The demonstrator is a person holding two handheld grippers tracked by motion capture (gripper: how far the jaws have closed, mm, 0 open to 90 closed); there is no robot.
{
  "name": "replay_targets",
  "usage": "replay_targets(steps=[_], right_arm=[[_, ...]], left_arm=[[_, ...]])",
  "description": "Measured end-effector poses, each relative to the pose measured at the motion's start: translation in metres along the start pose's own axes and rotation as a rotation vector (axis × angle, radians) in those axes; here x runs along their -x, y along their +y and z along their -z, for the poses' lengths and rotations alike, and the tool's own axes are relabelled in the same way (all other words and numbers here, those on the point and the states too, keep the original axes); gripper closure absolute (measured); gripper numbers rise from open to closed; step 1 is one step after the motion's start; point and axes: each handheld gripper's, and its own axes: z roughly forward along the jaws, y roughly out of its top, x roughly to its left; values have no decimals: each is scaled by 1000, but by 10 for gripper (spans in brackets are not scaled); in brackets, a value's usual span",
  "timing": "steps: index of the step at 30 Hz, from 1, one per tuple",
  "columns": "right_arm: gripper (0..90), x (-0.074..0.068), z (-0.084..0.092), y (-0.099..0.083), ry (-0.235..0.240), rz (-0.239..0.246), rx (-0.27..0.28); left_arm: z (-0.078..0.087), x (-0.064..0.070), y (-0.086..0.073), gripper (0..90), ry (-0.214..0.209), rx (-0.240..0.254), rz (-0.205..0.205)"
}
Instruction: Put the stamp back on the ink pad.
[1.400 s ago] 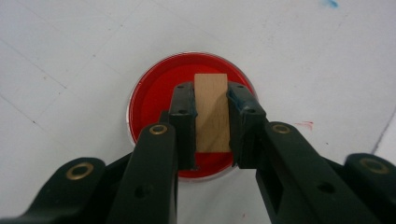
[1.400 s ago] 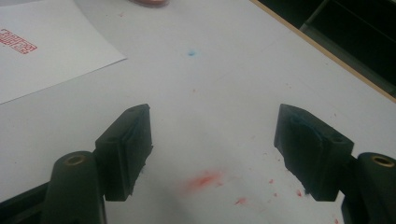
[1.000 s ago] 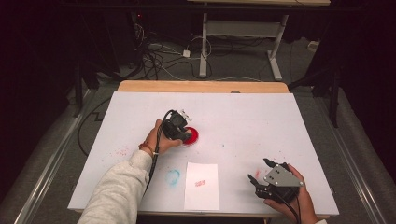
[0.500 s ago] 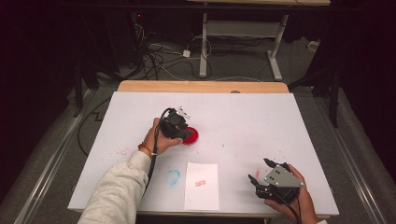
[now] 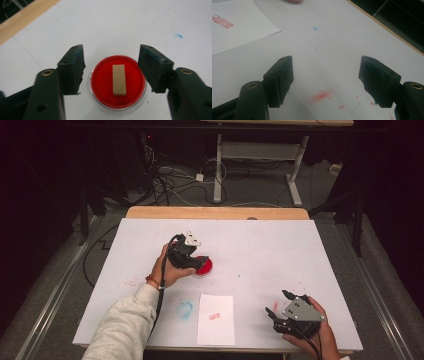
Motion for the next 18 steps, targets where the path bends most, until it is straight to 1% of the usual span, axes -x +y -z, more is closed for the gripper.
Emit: replay_targets(steps=[2, 4, 6, 8, 10, 12, 15, 18], right_arm=[[279, 0, 0, 0, 0, 1, -1], [278, 0, 0, 0, 0, 3, -3], [279, 0, 0, 0, -1, 0, -2], [278, 0, 0, 0, -2, 1, -3], [278, 0, 0, 0, -1, 3, -3], [279, 0, 0, 0, -3, 2, -2], [278, 0, 0, 0, -3, 0, -1], [278, 0, 1, 0, -3, 0, 1]], left_arm=[[2, 3, 0, 327, 15, 29, -6], [4, 5, 0, 294, 17, 55, -9], [5, 9, -1, 266, 37, 74, -15], [6, 11, -1, 223, 27, 88, -19], [8, 14, -2, 200, 35, 109, -25], [11, 16, -3, 174, 32, 131, -28], [14, 18, -4, 171, 44, 152, -35], [17, 20, -5, 170, 43, 166, -40]])
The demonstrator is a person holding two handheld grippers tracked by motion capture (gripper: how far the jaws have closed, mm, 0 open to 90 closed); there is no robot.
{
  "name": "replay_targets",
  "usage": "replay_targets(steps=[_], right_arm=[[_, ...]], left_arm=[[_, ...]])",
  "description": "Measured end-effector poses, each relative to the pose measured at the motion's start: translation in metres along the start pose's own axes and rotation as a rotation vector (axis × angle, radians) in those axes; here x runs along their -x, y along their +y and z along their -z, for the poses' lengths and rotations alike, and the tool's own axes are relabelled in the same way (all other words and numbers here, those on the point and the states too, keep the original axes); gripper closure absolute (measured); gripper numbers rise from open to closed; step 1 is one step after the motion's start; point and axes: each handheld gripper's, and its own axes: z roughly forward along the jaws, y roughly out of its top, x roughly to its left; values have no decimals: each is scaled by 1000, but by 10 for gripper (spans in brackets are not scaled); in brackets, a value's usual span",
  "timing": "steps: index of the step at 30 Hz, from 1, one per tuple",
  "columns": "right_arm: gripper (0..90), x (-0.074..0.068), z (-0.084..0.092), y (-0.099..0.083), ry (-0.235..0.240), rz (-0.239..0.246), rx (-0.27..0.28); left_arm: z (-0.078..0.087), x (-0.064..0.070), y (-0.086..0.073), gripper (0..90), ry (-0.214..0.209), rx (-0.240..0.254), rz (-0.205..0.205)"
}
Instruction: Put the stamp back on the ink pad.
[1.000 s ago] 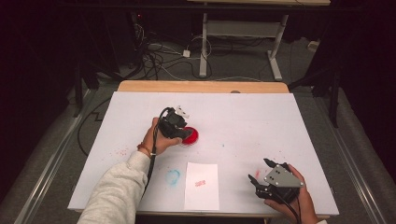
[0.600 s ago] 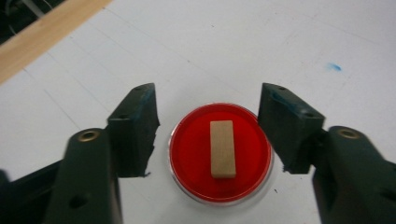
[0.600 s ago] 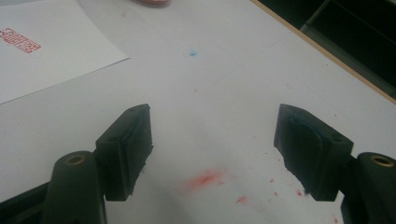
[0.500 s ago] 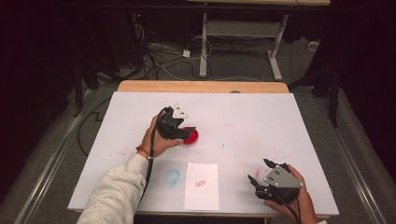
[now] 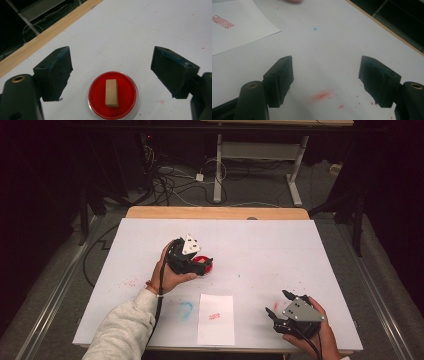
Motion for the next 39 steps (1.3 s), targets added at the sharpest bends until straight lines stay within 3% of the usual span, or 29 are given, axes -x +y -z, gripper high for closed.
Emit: replay_targets(steps=[22, 39], right_arm=[[279, 2, 5, 2, -9, -6, 26], [278, 1, 8, 5, -9, -5, 38]], left_arm=[[31, 18, -2, 170, 0, 66, -69], [51, 28, -12, 170, 29, 71, -133]])
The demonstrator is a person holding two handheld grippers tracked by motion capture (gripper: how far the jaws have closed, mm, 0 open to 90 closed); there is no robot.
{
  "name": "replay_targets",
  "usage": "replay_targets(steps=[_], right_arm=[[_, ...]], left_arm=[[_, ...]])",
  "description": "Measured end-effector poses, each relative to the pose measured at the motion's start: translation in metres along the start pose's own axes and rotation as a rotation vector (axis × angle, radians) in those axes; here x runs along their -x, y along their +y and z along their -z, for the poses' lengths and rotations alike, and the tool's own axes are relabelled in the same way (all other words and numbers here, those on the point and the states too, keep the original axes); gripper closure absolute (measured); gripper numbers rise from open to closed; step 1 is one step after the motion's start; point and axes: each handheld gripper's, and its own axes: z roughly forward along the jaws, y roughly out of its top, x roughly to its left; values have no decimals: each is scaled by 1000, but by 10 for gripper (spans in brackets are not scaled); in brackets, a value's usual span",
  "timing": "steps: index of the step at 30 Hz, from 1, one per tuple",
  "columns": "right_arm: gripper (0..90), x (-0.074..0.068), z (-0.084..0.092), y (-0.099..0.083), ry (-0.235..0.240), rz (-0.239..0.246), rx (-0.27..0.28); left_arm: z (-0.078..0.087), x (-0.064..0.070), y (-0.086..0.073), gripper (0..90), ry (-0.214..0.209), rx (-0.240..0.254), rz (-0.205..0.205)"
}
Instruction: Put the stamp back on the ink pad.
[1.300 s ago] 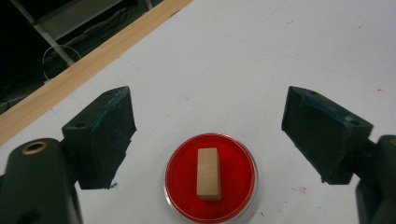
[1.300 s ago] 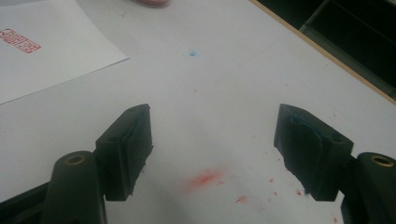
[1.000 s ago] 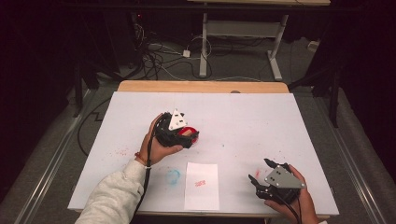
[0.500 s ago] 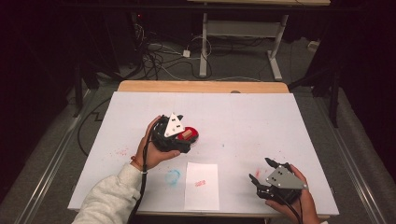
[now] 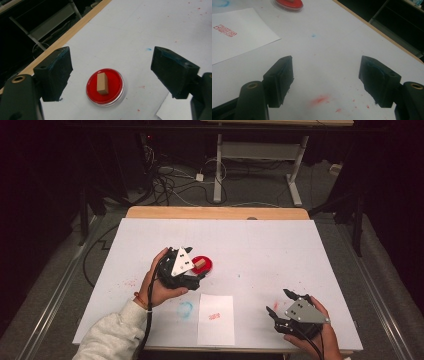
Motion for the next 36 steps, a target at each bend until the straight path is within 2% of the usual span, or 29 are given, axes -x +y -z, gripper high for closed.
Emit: replay_targets(steps=[9, 12, 15, 18, 20, 24, 26, 29, 36], right_arm=[[278, 0, 1, 1, -2, -2, 5], [277, 0, 1, 1, -5, -3, 11], [276, 0, 1, 1, -7, -5, 15], [276, 0, 1, 1, -9, -7, 15], [276, 1, 2, 1, -11, -8, 16], [276, 1, 2, 1, -12, -9, 19], [276, 1, 2, 1, -12, -10, 20], [276, 1, 2, 1, -13, -8, 16], [276, 2, 1, 0, -15, -12, 11]], left_arm=[[14, 6, -7, 170, -2, 16, -28], [18, 8, -12, 170, 11, 32, -33], [21, 10, -18, 169, 25, 27, -49], [24, 11, -23, 170, 26, 22, -41], [26, 12, -28, 170, 32, 19, -41], [29, 17, -39, 169, 66, 9, -75], [30, 17, -46, 170, 61, 7, -65], [31, 18, -57, 170, 68, -9, -76], [36, 16, -76, 169, 68, -28, -68]])
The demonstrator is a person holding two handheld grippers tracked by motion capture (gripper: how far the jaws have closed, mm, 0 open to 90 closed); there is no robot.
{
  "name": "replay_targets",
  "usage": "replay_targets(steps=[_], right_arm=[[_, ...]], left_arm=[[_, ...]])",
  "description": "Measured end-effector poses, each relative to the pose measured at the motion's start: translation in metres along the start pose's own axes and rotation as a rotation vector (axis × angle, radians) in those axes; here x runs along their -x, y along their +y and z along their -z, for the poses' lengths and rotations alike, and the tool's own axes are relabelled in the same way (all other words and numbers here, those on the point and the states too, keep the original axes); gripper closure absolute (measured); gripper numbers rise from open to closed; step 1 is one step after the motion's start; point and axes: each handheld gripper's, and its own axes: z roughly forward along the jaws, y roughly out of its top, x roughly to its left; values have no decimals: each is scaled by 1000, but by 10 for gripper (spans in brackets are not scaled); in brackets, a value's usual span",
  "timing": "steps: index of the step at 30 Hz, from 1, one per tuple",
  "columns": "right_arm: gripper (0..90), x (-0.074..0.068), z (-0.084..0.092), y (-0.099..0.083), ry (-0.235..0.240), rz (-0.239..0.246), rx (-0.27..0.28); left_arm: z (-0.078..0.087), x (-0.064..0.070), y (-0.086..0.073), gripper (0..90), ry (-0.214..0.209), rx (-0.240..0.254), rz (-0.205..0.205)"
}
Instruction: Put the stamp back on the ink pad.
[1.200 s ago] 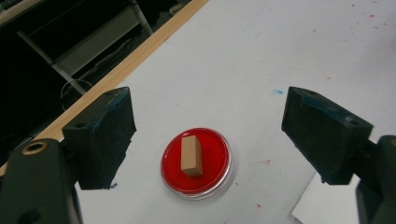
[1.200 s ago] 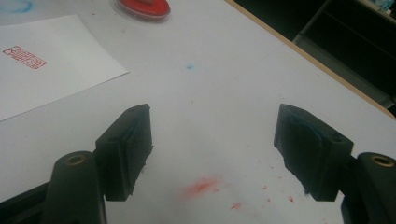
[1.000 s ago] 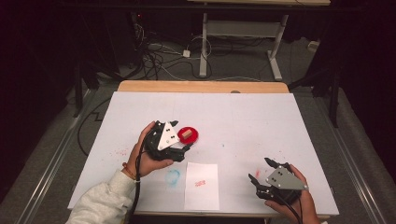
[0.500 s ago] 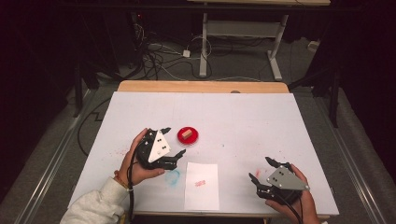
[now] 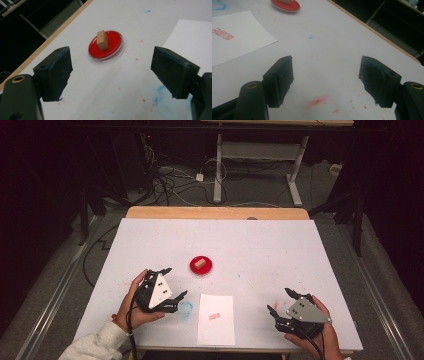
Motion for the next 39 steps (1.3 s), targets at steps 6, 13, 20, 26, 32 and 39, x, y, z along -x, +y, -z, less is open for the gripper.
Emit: replay_targets(steps=[6, 13, 20, 26, 32, 39], right_arm=[[276, 2, -2, -1, 2, -4, -4], [275, 3, -3, -1, -4, -8, -3], [274, 5, -1, -4, -12, -8, -7], [273, 8, 1, -4, -23, -15, -4], [273, 7, 1, -3, -24, -14, 0], [273, 6, 5, -1, -35, -5, 5]], left_arm=[[9, -4, -18, 170, 8, -20, 37], [18, -5, -41, 170, 16, -68, 71], [23, -9, -56, 170, 4, -109, 92], [24, -9, -65, 170, -8, -137, 120], [22, -4, -63, 170, -16, -147, 90], [26, -2, -62, 170, -15, -130, 76]])
